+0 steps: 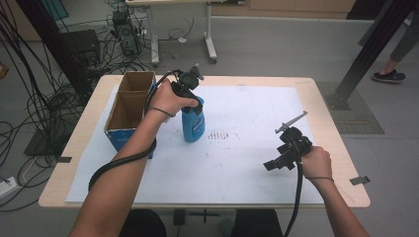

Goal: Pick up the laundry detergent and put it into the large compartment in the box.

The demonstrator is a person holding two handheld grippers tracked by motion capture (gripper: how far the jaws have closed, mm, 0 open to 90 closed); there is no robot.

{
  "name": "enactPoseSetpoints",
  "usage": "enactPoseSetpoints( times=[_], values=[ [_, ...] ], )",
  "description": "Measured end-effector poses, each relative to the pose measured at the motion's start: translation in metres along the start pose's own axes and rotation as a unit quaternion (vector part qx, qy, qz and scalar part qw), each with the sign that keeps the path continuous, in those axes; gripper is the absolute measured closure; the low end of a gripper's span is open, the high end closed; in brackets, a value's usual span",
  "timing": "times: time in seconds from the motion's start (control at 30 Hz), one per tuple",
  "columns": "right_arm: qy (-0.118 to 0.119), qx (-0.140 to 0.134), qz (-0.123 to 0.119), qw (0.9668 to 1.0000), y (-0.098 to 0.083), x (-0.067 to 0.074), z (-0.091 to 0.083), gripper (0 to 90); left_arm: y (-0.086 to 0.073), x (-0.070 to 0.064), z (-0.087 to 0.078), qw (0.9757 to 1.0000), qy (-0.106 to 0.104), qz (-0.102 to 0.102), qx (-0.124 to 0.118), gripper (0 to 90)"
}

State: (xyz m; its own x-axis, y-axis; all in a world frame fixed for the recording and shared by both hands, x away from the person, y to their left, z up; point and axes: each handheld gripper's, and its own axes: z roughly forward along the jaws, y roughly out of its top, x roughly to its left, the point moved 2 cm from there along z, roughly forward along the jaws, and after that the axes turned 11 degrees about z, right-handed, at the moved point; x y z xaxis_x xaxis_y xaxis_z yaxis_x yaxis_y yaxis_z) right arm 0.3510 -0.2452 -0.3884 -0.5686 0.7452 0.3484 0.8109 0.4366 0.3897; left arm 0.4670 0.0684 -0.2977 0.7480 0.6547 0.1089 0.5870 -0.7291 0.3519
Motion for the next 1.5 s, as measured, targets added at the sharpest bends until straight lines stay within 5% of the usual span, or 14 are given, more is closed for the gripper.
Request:
enactPoseSetpoints(
  times=[0.97, 1.5],
  values=[
    [-0.004, -0.004, 0.0, 1.0, -0.001, -0.002, -0.002, 3.3, 0.001, -0.002, -0.001, 1.0, 0.004, -0.001, 0.0, 37.5],
    [-0.005, -0.009, -0.004, 0.9999, 0.0, 0.004, -0.006, 3.4, 0.014, -0.009, -0.046, 0.9997, 0.011, 0.006, -0.019, 37.6]
  ],
)
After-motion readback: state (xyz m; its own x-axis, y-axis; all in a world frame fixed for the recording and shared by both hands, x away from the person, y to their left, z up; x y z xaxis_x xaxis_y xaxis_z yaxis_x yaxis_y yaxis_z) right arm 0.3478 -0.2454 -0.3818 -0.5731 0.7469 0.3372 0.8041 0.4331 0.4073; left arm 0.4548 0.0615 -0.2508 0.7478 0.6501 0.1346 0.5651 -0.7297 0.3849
